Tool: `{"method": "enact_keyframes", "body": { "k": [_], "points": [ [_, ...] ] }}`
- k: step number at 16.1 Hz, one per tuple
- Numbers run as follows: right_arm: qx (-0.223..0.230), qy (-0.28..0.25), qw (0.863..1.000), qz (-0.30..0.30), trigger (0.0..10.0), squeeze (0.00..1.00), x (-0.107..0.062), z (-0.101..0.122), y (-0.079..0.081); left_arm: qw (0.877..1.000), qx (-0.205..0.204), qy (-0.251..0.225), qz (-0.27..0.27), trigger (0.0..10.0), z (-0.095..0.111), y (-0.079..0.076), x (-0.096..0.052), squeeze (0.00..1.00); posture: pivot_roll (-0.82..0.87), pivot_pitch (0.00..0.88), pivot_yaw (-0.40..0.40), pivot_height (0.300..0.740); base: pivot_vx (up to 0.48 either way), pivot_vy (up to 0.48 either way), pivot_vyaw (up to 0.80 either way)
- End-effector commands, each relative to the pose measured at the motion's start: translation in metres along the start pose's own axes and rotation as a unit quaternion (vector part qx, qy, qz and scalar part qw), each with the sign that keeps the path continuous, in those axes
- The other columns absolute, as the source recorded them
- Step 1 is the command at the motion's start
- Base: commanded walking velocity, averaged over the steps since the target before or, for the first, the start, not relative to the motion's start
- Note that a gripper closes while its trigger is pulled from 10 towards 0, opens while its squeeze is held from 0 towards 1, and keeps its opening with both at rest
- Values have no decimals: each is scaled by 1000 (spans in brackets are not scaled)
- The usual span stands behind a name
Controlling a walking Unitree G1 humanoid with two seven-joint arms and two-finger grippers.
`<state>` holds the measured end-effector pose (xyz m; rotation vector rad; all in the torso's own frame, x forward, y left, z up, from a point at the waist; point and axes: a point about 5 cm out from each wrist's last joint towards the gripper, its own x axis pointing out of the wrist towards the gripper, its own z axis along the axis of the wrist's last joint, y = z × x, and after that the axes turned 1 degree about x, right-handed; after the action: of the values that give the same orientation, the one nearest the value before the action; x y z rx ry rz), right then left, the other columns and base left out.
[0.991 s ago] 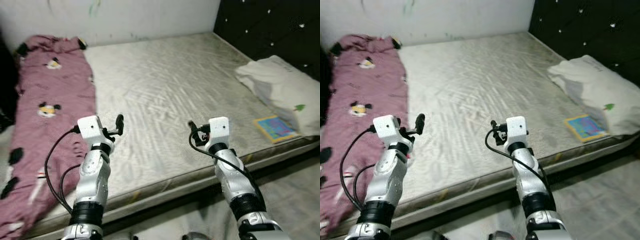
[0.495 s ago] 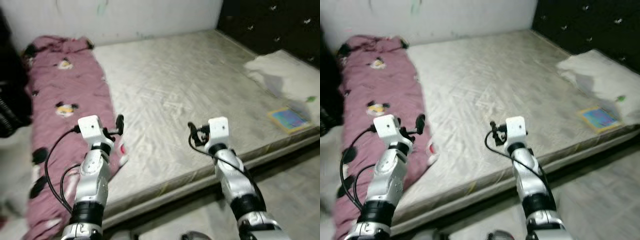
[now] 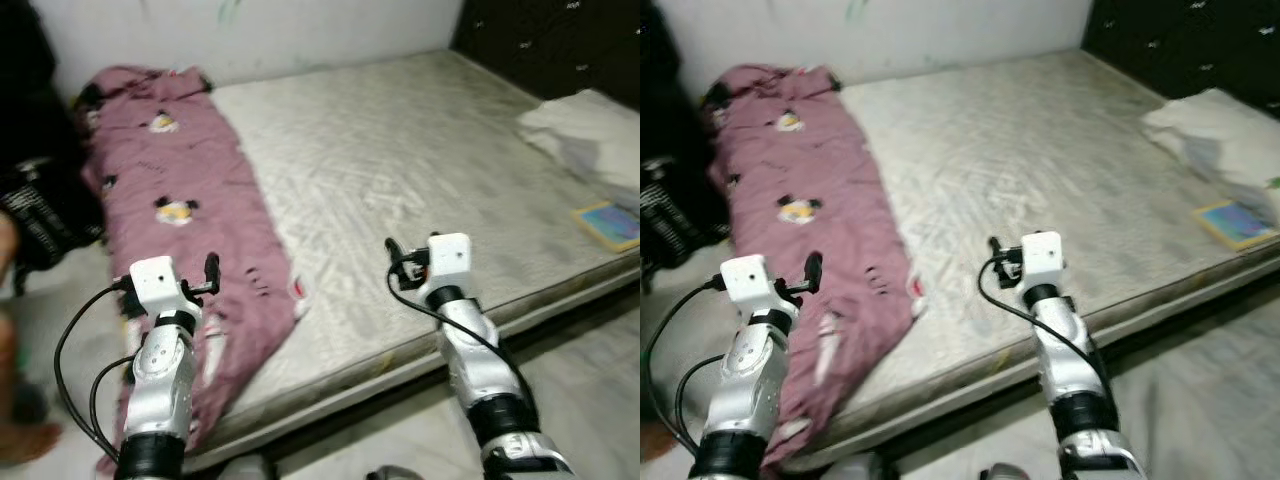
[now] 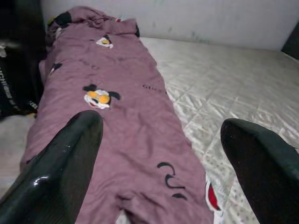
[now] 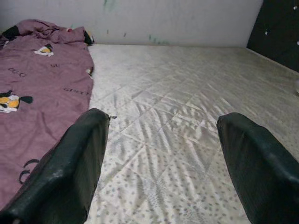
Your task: Clean up the room
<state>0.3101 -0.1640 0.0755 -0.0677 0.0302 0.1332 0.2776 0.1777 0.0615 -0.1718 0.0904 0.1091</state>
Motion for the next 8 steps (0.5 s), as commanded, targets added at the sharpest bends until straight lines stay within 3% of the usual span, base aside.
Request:
{"method": "enact_keyframes", "body": {
  "k": [1,4,8],
  "points": [
    [5,7,1000,-5,10000,0,-7,-4,-2,1000,6,-5,-16,10000,4,-11,-3,0,-4,0,15,740,0,0,0],
    [6,6,1000,2,10000,0,-10,0,0,1000,5,-19,-13,10000,15,-9,-7,0,12,8,6,740,0,0,752],
    [7,9,1000,-5,10000,0,-8,3,-8,1000,5,-20,11,10000,22,6,-5,0,7,51,6,740,0,0,795]
  ]
}}
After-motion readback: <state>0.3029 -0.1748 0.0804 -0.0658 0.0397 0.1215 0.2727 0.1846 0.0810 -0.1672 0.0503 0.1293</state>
